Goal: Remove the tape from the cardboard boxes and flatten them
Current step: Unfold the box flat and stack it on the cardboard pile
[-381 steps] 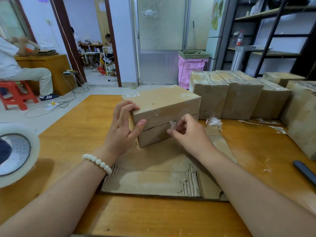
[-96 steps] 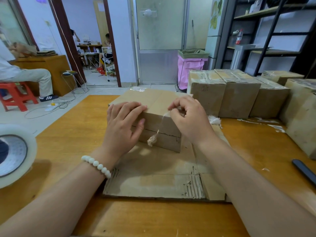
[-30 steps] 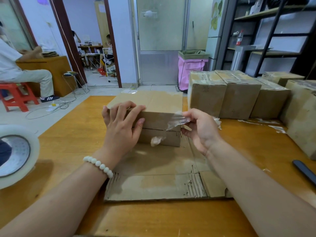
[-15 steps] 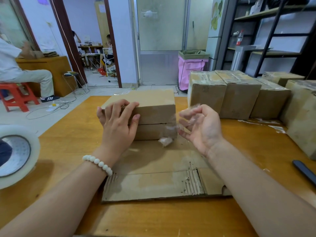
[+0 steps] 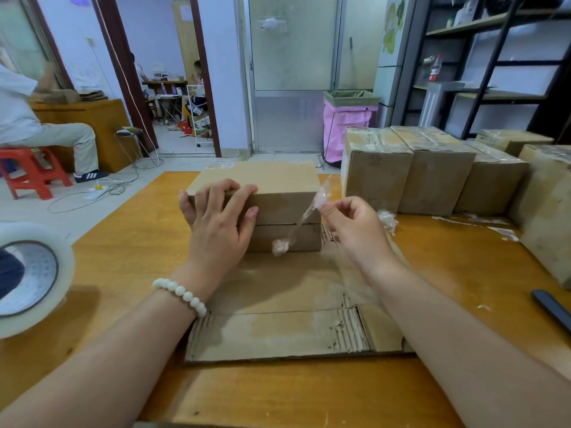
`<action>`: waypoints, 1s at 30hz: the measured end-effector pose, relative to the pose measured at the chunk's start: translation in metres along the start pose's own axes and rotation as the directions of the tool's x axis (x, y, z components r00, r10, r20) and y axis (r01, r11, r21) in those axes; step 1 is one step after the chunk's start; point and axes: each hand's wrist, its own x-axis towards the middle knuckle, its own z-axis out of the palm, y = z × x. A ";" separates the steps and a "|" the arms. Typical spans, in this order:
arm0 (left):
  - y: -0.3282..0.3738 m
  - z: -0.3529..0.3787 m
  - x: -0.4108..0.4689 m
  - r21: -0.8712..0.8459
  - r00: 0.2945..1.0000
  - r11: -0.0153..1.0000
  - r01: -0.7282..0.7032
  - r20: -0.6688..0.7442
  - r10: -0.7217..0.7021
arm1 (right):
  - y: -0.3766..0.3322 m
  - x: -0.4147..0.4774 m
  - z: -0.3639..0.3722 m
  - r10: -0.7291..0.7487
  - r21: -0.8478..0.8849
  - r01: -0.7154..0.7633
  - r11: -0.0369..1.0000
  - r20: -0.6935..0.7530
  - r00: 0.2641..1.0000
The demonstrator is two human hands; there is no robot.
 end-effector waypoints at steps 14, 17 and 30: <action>0.000 -0.001 0.000 -0.013 1.000 1.000 -0.019 0.001 0.019 | 0.009 0.001 0.006 -0.433 -0.051 0.435 0.899 0.048 0.900; -0.001 -0.001 0.000 -0.026 1.000 0.999 -0.020 -0.013 0.019 | 0.009 0.000 0.006 -0.459 0.022 0.458 0.888 0.060 0.886; -0.001 -0.001 -0.001 -0.039 1.000 0.999 -0.023 0.000 0.023 | 0.013 -0.001 0.000 -0.357 -0.106 0.404 0.908 0.305 0.883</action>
